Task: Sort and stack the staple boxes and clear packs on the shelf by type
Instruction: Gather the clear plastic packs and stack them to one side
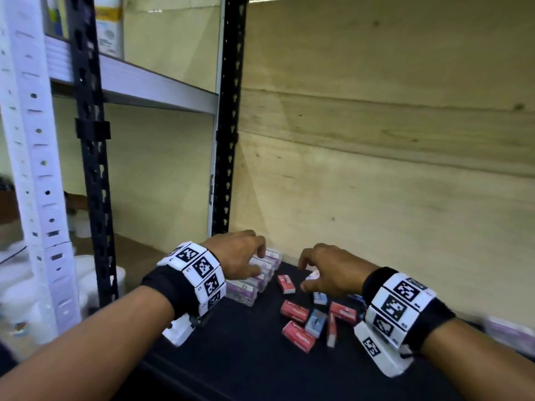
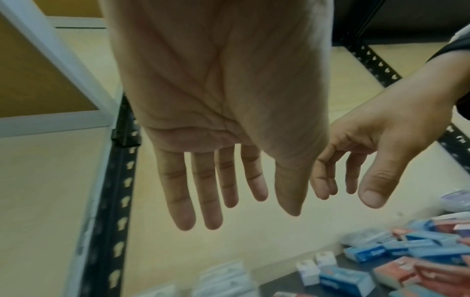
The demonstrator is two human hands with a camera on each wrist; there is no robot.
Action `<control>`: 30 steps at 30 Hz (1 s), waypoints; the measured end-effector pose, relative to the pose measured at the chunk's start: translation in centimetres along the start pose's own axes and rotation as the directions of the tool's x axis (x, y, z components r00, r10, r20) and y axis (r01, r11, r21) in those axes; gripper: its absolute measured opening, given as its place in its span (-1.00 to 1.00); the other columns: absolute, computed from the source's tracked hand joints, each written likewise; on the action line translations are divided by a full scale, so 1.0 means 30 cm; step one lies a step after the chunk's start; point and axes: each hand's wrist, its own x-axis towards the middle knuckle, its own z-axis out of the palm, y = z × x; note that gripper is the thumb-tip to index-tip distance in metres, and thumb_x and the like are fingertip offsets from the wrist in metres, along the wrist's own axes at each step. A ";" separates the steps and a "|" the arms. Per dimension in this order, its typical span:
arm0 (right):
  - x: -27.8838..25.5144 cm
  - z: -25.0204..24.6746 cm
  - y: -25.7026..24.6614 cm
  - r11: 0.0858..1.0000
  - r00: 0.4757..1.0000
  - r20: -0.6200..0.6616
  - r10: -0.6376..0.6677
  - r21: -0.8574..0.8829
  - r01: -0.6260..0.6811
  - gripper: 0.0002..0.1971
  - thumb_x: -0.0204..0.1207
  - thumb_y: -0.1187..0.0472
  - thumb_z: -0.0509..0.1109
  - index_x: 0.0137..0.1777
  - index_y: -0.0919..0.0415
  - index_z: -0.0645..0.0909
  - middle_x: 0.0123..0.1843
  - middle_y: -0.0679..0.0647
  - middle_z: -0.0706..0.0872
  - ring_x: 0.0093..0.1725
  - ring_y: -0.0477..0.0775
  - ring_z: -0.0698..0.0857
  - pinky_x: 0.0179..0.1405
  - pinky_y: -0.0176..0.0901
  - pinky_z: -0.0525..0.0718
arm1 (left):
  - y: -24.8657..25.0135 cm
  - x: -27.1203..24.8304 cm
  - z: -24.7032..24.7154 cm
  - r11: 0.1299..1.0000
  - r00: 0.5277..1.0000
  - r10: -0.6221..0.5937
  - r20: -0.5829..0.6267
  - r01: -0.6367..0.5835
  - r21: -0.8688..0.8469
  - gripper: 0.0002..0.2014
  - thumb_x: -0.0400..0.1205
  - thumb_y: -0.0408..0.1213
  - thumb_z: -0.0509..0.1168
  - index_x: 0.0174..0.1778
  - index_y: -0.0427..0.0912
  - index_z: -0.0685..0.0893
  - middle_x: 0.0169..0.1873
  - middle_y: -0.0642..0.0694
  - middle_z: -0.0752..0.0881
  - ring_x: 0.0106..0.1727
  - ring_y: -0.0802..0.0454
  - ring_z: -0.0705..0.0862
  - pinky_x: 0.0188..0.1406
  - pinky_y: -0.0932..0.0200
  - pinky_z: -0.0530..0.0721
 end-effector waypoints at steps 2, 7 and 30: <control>-0.064 -0.012 0.070 0.999 0.999 0.000 0.042 0.005 -0.042 -0.57 0.52 -0.07 0.47 0.35 -0.01 0.55 0.28 0.04 0.57 0.21 0.12 0.60 0.11 -0.08 0.58 | 0.073 0.021 -0.010 0.999 0.999 0.038 0.005 -0.038 0.016 -0.67 0.61 0.05 0.31 0.26 0.09 0.51 0.25 0.06 0.53 0.20 -0.02 0.58 0.16 0.00 0.60; -0.232 -0.030 0.250 0.987 0.987 0.013 0.158 -0.008 -0.158 -0.56 0.56 -0.14 0.41 0.38 -0.05 0.50 0.32 0.03 0.53 0.24 0.09 0.58 0.18 -0.06 0.56 | 0.261 0.094 -0.011 0.989 0.989 0.147 0.025 -0.148 0.014 -0.70 0.60 0.08 0.31 0.20 0.09 0.55 0.22 0.05 0.56 0.21 0.00 0.58 0.16 0.00 0.60; -0.665 0.100 0.991 0.796 0.805 0.096 0.586 0.122 -0.593 -0.52 0.51 0.05 0.52 0.39 -0.06 0.48 0.35 -0.04 0.57 0.20 -0.02 0.60 0.16 -0.21 0.54 | 0.768 0.525 0.133 0.921 0.923 0.361 0.131 -0.375 0.103 -0.61 0.63 -0.04 0.32 0.37 0.03 0.49 0.28 -0.04 0.57 0.26 -0.07 0.56 0.19 0.01 0.57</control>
